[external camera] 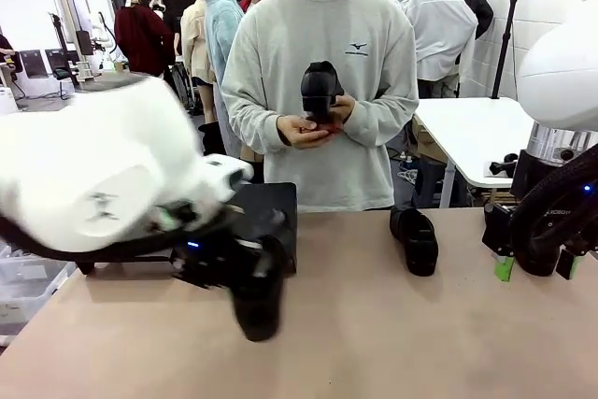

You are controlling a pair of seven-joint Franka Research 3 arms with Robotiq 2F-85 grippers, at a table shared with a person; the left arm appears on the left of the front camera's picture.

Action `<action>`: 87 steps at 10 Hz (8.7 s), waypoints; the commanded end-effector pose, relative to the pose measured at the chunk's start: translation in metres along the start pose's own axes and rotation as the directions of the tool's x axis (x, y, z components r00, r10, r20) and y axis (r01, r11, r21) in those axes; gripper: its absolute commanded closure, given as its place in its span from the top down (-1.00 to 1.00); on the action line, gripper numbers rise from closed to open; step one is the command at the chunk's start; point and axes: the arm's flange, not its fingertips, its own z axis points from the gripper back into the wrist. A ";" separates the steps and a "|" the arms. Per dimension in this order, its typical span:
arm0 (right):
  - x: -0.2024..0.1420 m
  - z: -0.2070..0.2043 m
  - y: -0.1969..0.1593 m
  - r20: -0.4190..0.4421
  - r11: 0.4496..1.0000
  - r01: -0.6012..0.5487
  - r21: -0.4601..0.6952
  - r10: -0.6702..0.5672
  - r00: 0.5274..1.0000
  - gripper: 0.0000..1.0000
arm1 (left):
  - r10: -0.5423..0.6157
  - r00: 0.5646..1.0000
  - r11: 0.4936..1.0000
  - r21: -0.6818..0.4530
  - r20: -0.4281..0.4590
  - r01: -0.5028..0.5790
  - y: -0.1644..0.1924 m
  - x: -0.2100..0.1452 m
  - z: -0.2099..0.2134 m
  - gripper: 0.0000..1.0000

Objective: Organize the shoes by placing them on the stand.
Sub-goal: Place the Shoe from the middle of the table onto the Shoes Stand, then pick up one Shoe and place it in the middle of the table.

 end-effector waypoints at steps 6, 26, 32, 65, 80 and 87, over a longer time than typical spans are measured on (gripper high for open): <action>0.003 0.001 0.000 -0.006 1.000 0.008 -0.008 -0.009 1.000 1.00 | 0.058 0.993 0.996 0.056 0.100 -0.064 0.193 0.058 0.058 -1.00; 0.003 0.001 0.000 -0.006 1.000 0.008 -0.008 -0.009 1.000 1.00 | 0.116 0.984 0.956 0.254 0.132 -0.146 0.297 0.278 0.027 -1.00; 0.003 0.001 0.000 -0.006 1.000 0.008 -0.008 -0.009 1.000 1.00 | 0.105 0.992 0.963 0.241 0.072 -0.120 0.304 0.290 -0.011 -1.00; 0.003 0.001 0.000 -0.006 1.000 0.008 -0.008 -0.009 1.000 1.00 | 0.079 0.989 0.955 0.277 0.124 -0.111 0.321 0.291 0.001 1.00; 0.003 0.001 0.000 -0.006 1.000 0.008 -0.008 -0.009 1.000 1.00 | -0.056 0.997 0.989 0.132 -0.056 0.063 0.212 0.108 0.039 1.00; 0.003 0.001 0.000 -0.006 1.000 0.008 -0.008 -0.009 1.000 1.00 | -0.224 0.957 0.963 -0.191 -0.186 0.189 0.162 0.069 0.029 1.00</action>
